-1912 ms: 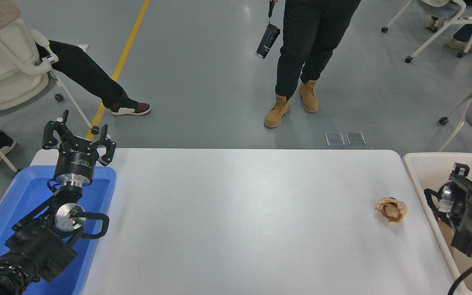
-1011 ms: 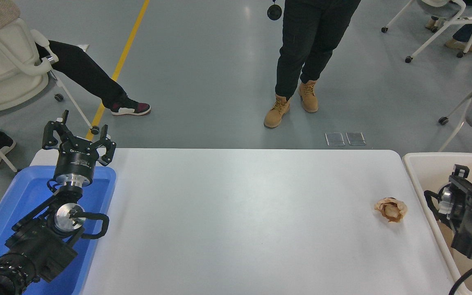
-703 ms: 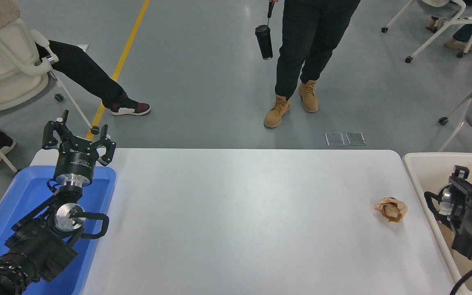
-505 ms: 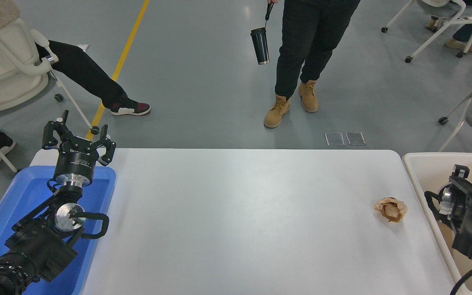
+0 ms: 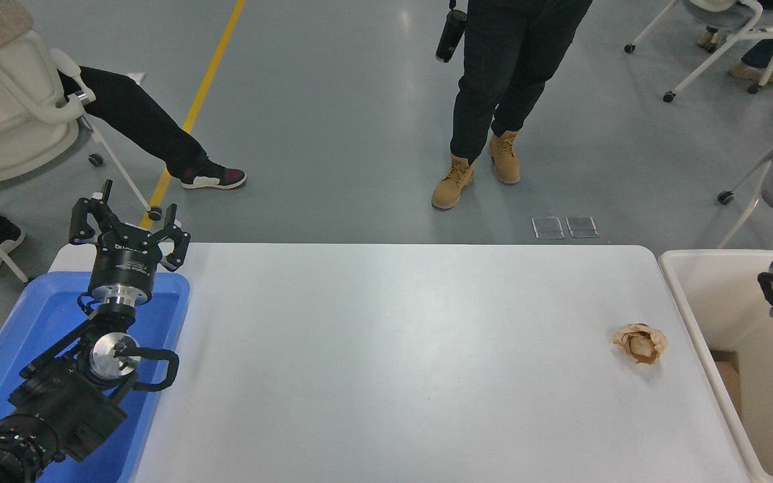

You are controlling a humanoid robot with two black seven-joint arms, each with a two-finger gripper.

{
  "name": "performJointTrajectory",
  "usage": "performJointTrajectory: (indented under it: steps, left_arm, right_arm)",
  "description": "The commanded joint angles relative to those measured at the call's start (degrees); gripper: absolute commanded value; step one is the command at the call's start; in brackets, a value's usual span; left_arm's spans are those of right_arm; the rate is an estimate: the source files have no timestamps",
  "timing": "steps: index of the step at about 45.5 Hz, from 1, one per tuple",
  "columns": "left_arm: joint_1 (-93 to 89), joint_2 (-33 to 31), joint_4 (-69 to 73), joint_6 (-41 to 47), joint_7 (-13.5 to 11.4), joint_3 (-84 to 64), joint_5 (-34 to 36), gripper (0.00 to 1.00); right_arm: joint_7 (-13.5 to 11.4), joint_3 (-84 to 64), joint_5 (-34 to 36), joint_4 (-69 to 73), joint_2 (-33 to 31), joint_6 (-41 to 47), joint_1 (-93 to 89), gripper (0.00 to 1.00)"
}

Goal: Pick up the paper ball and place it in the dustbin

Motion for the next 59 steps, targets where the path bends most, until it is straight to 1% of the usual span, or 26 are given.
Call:
performJointTrajectory:
  steps: [1, 6, 12, 24, 30, 36, 46, 52, 59]
  left_arm:
    - [0.0, -0.05, 0.04, -0.01, 0.0, 0.0, 0.0, 0.99]
    - [0.0, -0.05, -0.05, -0.01, 0.0, 0.0, 0.0, 0.99]
    - [0.0, 0.04, 0.04, -0.01, 0.0, 0.0, 0.0, 0.99]
    - [0.0, 0.04, -0.05, -0.01, 0.0, 0.0, 0.0, 0.99]
    - [0.0, -0.05, 0.04, -0.01, 0.0, 0.0, 0.0, 0.99]
    - [0.0, 0.04, -0.05, -0.01, 0.0, 0.0, 0.0, 0.99]
    - [0.0, -0.05, -0.05, -0.01, 0.0, 0.0, 0.0, 0.99]
    - [0.0, -0.05, -0.05, -0.01, 0.0, 0.0, 0.0, 0.99]
    - [0.0, -0.05, -0.05, -0.01, 0.0, 0.0, 0.0, 0.99]
  right_arm:
    - [-0.08, -20.71, -4.78, 12.17, -4.71, 3.99, 15.68, 1.0]
    - [0.0, -28.96, -8.64, 16.3, -4.8, 9.78, 23.93, 1.0]
    - [0.0, -33.9, -11.46, 22.72, -4.89, 17.43, 32.99, 1.0]
    - [-0.08, -45.77, -13.13, 36.95, -3.92, 35.36, 53.12, 1.0]
    - [-0.08, -49.2, -14.28, 42.58, -3.83, 44.33, 60.24, 1.0]
    - [-0.08, -49.99, -14.28, 46.01, -4.18, 56.47, 66.39, 1.0]
    - [-0.08, -52.01, -14.45, 49.97, -3.39, 56.47, 75.36, 1.0]
    - [-0.17, -53.24, -14.45, 53.31, -1.99, 56.47, 79.67, 1.0]
    - [-0.17, -55.61, -14.45, 54.98, 1.08, 56.47, 83.63, 1.0]
